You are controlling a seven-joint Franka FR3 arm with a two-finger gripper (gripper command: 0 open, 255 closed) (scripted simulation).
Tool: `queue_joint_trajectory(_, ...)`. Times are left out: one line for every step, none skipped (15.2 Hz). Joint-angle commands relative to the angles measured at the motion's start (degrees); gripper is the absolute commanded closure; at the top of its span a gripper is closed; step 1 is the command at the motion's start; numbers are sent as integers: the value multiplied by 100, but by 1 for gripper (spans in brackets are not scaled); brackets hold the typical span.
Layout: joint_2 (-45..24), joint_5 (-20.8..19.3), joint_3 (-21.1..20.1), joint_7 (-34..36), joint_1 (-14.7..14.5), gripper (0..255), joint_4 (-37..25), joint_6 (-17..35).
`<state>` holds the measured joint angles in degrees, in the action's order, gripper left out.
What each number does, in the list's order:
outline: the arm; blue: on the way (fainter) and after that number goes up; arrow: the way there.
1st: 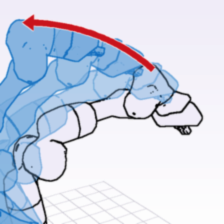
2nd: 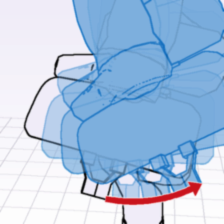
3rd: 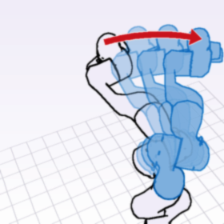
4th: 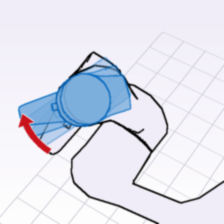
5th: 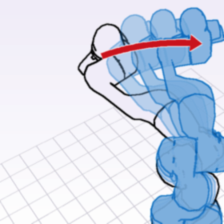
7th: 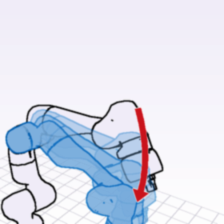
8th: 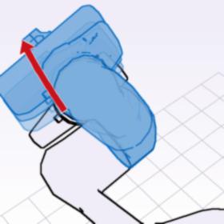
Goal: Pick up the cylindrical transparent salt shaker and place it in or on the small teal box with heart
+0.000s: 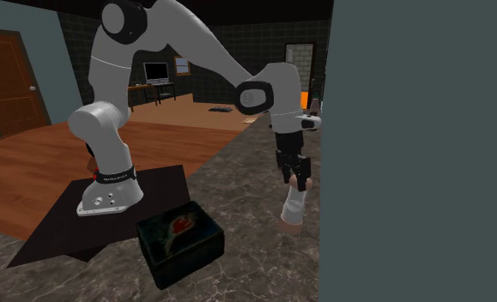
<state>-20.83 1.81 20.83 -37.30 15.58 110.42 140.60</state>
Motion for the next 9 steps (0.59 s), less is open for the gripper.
queue_joint_trajectory(72, -30, 17, 12, -14, 255, -52, -121)
queue_joint_trajectory(115, -47, 26, 18, -22, 255, -75, -185)
queue_joint_trajectory(157, -65, 35, 24, -29, 255, -100, -249)
queue_joint_trajectory(198, -82, 43, 30, -36, 255, -126, -314)
queue_joint_trajectory(239, -98, 52, 36, -44, 255, -153, -380)
queue_joint_trajectory(278, -114, 59, 41, -50, 255, -181, -446)
queue_joint_trajectory(316, -129, 66, 46, -57, 255, -211, -512)
queue_joint_trajectory(354, -145, 73, 51, -63, 255, -242, -578)
queue_joint_trajectory(390, -159, 79, 55, -68, 255, -274, -645)
